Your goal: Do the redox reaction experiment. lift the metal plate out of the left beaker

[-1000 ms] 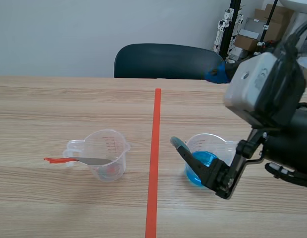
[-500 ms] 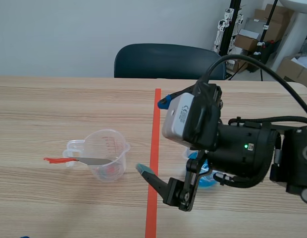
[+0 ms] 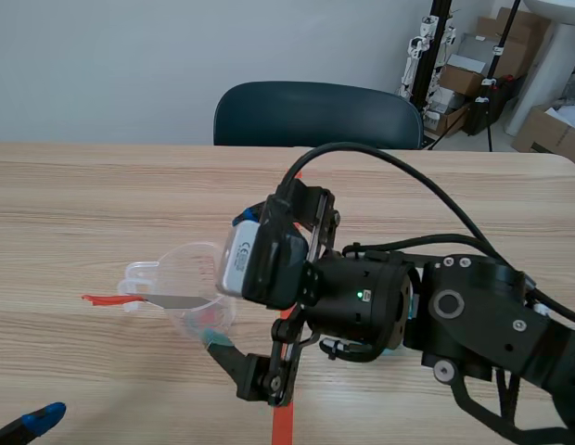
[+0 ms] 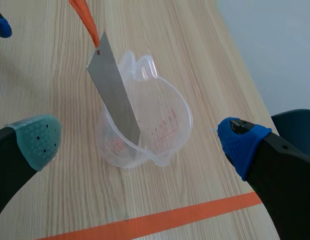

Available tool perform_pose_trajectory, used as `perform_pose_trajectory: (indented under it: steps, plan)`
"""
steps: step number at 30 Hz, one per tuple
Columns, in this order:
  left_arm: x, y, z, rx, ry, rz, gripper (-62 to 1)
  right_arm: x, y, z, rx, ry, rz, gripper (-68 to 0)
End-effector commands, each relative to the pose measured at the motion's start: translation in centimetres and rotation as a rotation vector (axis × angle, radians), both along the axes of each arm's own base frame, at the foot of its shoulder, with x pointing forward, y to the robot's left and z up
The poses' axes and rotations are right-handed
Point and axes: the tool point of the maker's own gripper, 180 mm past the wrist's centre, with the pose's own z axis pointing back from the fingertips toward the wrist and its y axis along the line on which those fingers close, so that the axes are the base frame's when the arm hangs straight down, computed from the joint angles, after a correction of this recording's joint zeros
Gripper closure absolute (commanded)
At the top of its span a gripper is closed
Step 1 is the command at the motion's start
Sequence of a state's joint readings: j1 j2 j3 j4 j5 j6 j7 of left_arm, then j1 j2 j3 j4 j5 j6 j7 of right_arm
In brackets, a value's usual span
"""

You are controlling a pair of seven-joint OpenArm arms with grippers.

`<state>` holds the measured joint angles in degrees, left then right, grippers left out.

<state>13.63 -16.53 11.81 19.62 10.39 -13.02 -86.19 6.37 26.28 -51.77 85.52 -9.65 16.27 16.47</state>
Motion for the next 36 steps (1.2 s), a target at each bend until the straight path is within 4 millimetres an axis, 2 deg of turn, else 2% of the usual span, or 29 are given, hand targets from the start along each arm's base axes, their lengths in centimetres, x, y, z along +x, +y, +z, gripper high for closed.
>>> perform_pose_trajectory:
  steps: [1, 4, 9, 18, 24, 34, 36]
  plan:
    - [0.3, 0.8, 1.2, -0.025, -0.058, 0.037, -62.3, 0.4, 0.5, 1.3, 0.029, -0.034, 0.013, -67.9]
    - [0.6, 1.2, 1.5, -0.036, -0.068, 0.072, -62.3, 0.3, 1.4, 1.3, 0.024, -0.05, 0.032, -67.9]
    - [1.1, 0.5, 2.1, -0.058, -0.099, 0.071, -62.3, 0.5, 2.7, 1.4, 0.024, -0.072, 0.035, -67.9]
    - [1.9, 0.0, 3.2, -0.075, -0.147, 0.06, -62.3, -0.1, 4.2, -0.4, -0.009, -0.044, 0.064, -67.9]
    - [2.0, -0.1, 3.3, -0.074, -0.152, 0.059, -62.3, 0.3, 5.2, -1.4, -0.021, -0.029, 0.07, -67.9]
    - [2.3, -0.3, 3.9, -0.082, -0.178, 0.053, -62.3, 0.6, 6.5, -0.6, 0.003, -0.049, 0.07, -67.9]
    - [2.3, -0.3, 3.9, -0.082, -0.178, 0.053, -62.3, 0.5, 6.6, -0.6, 0.004, -0.051, 0.072, -65.6]
